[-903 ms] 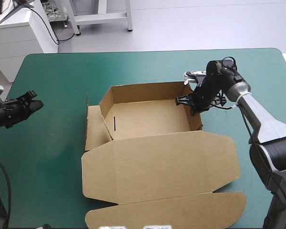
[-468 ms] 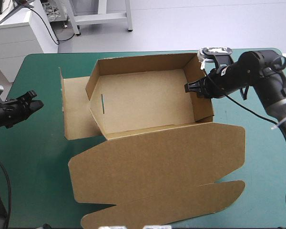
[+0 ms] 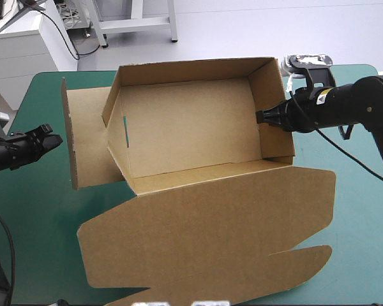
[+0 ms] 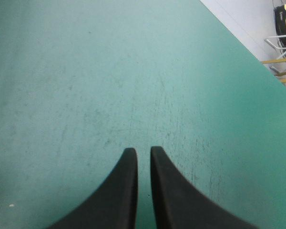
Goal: Fold the box
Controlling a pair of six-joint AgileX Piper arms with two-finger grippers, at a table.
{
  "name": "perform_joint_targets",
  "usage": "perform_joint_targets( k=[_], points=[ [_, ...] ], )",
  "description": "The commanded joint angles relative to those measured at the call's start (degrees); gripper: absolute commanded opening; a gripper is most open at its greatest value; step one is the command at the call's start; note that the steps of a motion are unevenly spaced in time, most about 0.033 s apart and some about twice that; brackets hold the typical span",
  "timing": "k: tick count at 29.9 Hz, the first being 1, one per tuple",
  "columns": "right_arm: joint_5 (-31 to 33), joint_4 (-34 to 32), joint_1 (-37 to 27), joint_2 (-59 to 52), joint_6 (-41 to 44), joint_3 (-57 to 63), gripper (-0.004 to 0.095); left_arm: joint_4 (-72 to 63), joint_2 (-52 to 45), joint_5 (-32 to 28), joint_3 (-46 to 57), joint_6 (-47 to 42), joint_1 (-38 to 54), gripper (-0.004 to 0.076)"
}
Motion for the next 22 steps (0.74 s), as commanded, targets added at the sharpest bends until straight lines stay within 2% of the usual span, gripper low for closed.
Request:
perform_joint_targets(
  k=[1,5,6,7,14,22],
  points=[
    [0.24,3.56,-0.37,-1.98,0.0,-1.8,-0.0019,-6.01,-2.23,2.32,-1.44,3.82,-0.54,0.0225],
    [0.24,3.66,-0.37,-1.98,-0.45,-1.8,-0.0019,-7.74,-2.23,3.04,-1.44,3.61,-0.54,0.0494],
    [0.13,3.66,-0.37,-1.98,-1.43,-1.8,-0.0019,-7.74,-2.23,4.42,-1.44,3.3,-0.88,0.0549],
    [-0.14,3.55,-0.37,-1.75,-2.29,-1.8,-0.0019,-7.74,-2.23,5.08,-1.44,3.3,-1.28,0.0569],
    [-4.97,1.56,-0.37,0.14,-3.97,-1.68,-0.0019,-7.57,-2.23,9.67,-1.44,6.33,-7.81,0.0575],
    [-8.82,-0.94,-0.37,3.25,-5.68,-1.68,-0.0019,-12.92,-2.23,17.42,-2.2,9.8,-10.05,0.0552]
  ],
)
